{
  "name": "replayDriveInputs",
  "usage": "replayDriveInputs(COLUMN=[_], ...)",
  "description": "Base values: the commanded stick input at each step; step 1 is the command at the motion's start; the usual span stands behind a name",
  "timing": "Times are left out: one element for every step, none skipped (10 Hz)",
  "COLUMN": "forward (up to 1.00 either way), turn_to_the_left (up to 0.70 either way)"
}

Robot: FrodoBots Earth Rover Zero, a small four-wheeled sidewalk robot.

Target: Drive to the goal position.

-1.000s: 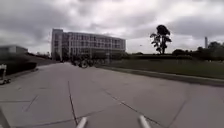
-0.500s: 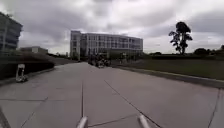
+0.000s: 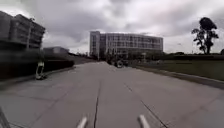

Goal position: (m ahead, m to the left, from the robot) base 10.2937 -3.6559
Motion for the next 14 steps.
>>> replayDriveInputs(forward=[0.50, 0.50, 0.50, 0.50, 0.50, 0.50, 0.50, 0.50, 0.50, 0.50, 0.50, 0.50, 0.50, 0.50], turn_to_the_left=[0.00, 0.00, 0.00, 0.00, 0.00, 0.00, 0.00, 0.00, 0.00, 0.00, 0.00, 0.00, 0.00, 0.00])
